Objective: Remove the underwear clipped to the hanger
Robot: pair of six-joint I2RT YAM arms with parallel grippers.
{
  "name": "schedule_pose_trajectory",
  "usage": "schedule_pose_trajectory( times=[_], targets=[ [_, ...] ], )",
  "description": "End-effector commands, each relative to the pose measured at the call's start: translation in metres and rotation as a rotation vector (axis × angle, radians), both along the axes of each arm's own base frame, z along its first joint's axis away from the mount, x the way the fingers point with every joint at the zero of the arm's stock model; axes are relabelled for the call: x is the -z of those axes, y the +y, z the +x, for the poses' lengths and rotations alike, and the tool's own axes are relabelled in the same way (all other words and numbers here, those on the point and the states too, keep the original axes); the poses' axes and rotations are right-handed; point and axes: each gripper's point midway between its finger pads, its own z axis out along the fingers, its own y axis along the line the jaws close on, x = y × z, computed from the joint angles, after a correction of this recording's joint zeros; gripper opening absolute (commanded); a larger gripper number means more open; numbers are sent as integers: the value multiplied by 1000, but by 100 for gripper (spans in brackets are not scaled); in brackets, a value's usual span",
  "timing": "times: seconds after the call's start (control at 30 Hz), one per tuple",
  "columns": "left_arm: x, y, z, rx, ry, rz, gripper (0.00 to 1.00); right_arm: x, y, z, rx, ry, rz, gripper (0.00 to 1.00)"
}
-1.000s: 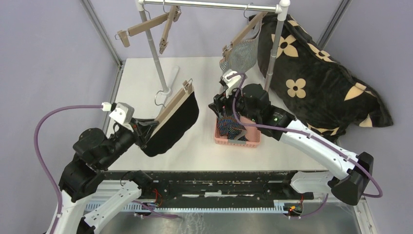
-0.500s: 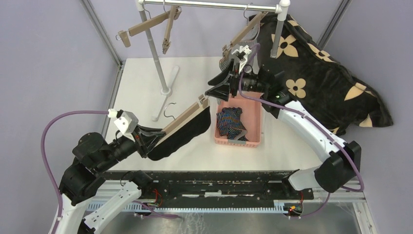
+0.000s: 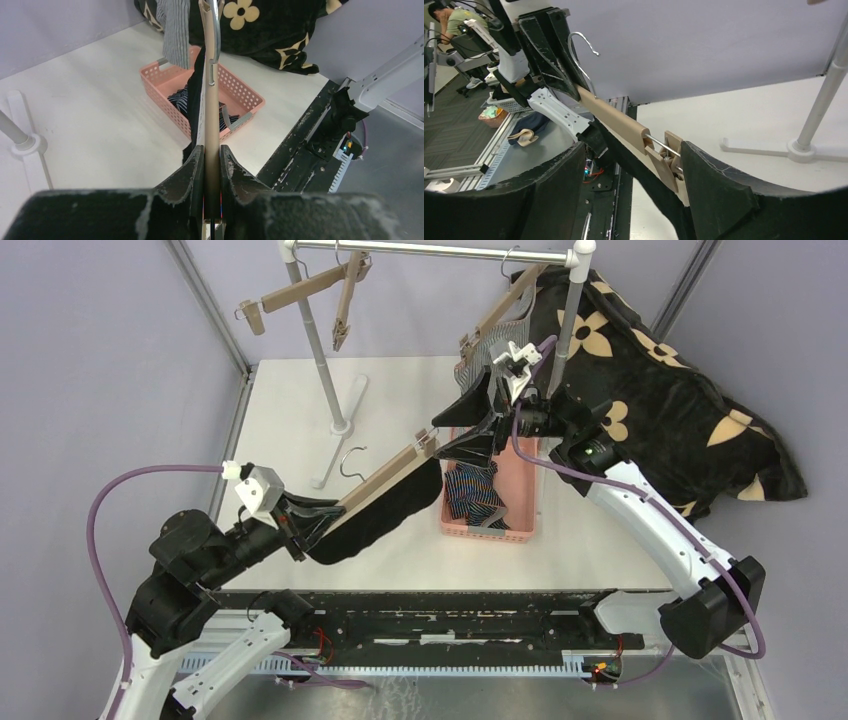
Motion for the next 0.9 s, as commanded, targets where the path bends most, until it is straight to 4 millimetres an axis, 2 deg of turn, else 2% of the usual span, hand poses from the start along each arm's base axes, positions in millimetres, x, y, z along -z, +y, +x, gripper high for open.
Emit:
schedule_pose_trajectory(
  times=[0.0,0.13,0.33,0.57,0.63,0.67,0.73,0.8,0.87],
  targets=[
    [-39,-15,-12,109,-103,-110,3,-16,-3,-18,-76,-79,47,78],
    [-47,-21,-22,172,-107,-145,3,-15,-4,-19,-78,-89,46,78],
    [-47,-26,-25,199,-92,-169,3,-18,-6,-23,-77,-102,50,79],
    [-37,-30,-18,195,-66,-164,3,-19,-7,-24,-74,-110,49,69],
    [-34,-31,-15,190,-59,-162,3,-20,-7,-25,-77,-112,49,61],
    [-33,-32,-15,189,-61,-165,3,-21,-7,-25,-79,-113,48,53],
    [-36,-31,-15,183,-71,-172,3,-17,-7,-24,-78,-109,35,31],
    [-39,-29,-14,172,-82,-180,3,-14,-6,-21,-63,-102,28,5],
    [-43,-26,-13,152,-95,-191,3,-11,-6,-20,-55,-99,25,1]
  ],
)
